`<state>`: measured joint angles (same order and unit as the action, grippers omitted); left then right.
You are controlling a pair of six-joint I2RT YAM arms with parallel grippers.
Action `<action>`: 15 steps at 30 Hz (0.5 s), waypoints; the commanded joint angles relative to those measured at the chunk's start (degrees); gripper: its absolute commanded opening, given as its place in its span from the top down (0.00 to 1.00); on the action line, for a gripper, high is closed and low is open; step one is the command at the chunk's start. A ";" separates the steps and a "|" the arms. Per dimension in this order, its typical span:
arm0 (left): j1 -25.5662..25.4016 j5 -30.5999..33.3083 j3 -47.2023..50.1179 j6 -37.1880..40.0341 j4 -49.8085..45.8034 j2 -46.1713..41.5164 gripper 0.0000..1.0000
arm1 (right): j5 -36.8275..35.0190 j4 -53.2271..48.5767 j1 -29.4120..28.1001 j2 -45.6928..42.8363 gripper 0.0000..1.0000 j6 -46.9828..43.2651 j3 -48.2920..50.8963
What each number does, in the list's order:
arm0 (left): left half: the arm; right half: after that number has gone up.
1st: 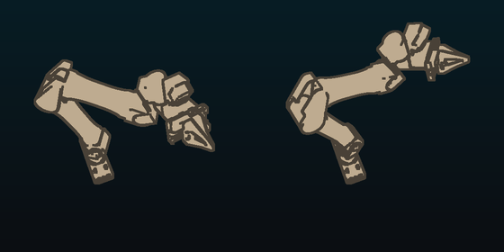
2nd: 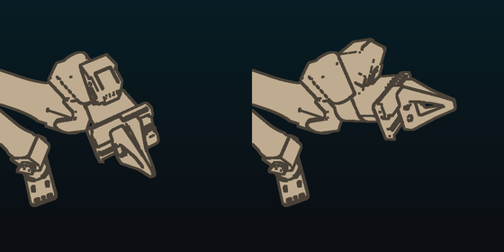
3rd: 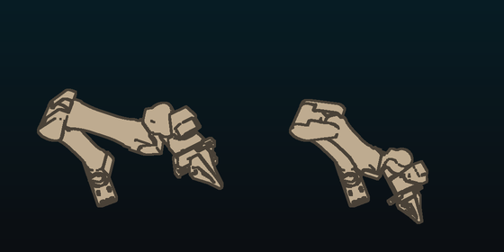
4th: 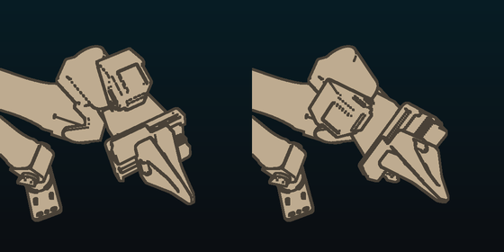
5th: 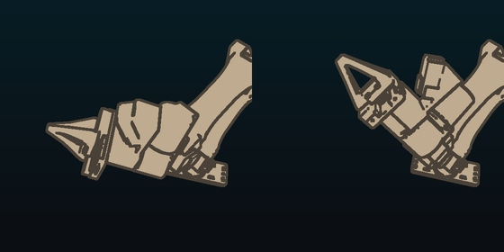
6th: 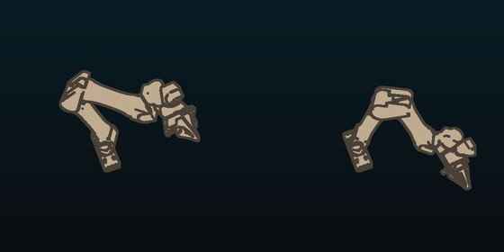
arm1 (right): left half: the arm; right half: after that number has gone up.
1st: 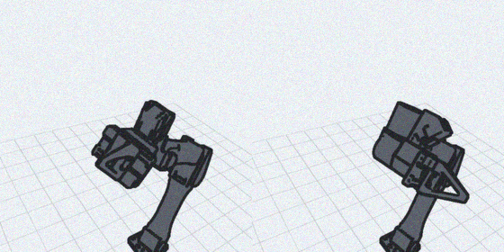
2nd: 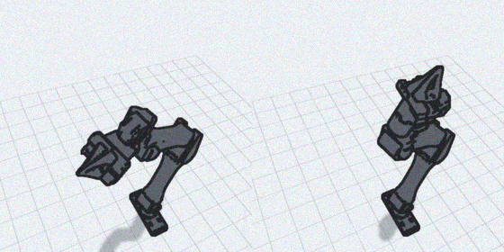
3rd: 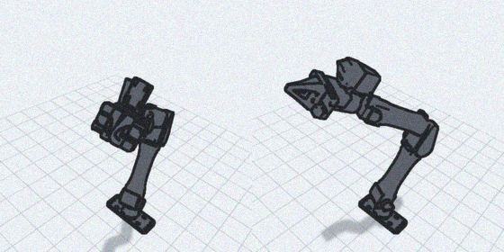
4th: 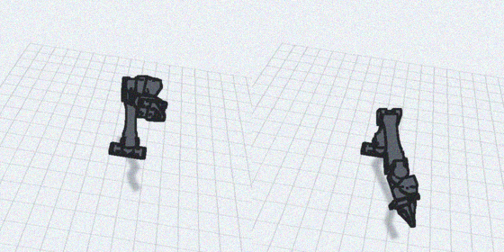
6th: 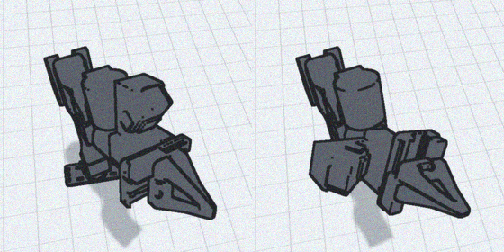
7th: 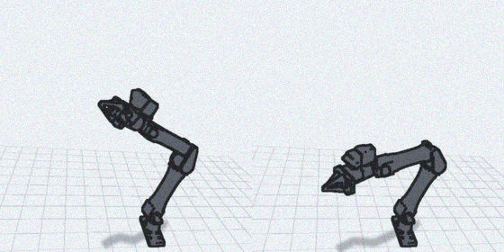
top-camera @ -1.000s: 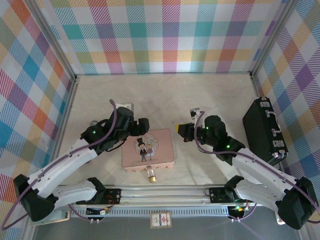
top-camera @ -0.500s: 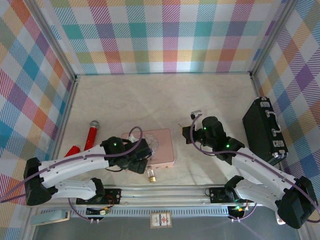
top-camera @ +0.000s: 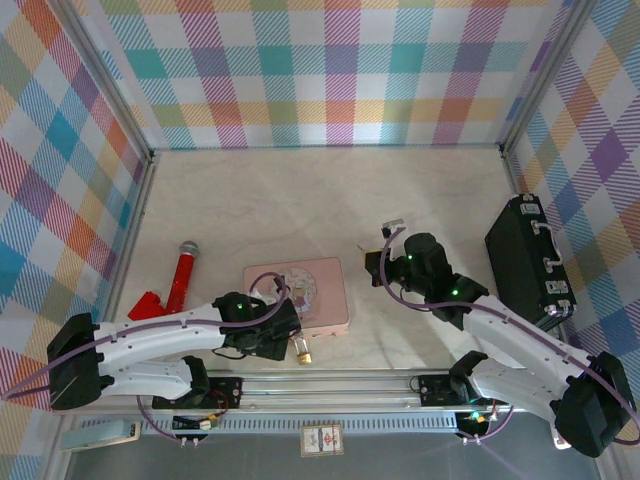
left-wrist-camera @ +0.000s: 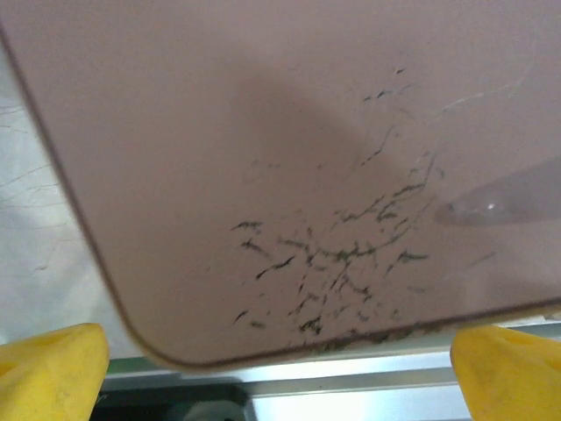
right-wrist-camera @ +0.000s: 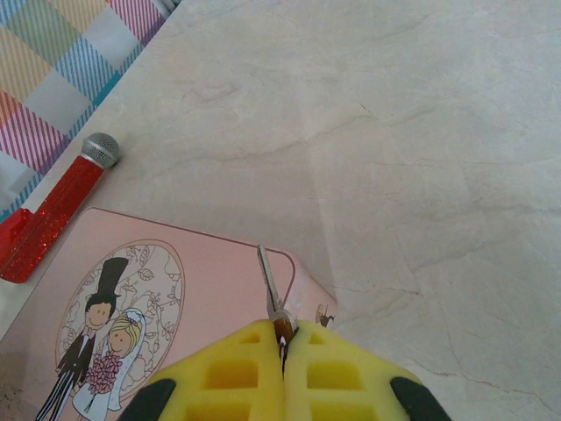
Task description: Unlock the padlock with the key
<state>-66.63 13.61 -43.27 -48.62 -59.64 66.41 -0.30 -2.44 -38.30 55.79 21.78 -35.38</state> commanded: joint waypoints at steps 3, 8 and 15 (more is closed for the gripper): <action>-0.43 2.04 0.95 0.50 8.08 3.24 0.03 | -0.59 0.34 0.16 -1.94 1.00 0.63 0.87; 1.49 5.55 0.91 2.96 13.58 6.40 0.05 | -0.76 -0.01 0.16 -3.30 1.00 1.75 1.89; 4.86 6.43 -1.16 8.60 21.66 10.66 0.07 | -0.47 -0.88 0.16 -4.27 1.00 2.63 2.38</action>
<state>-63.11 18.20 -42.70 -43.53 -45.41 75.77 -0.49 -2.76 -38.30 52.77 23.35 -34.04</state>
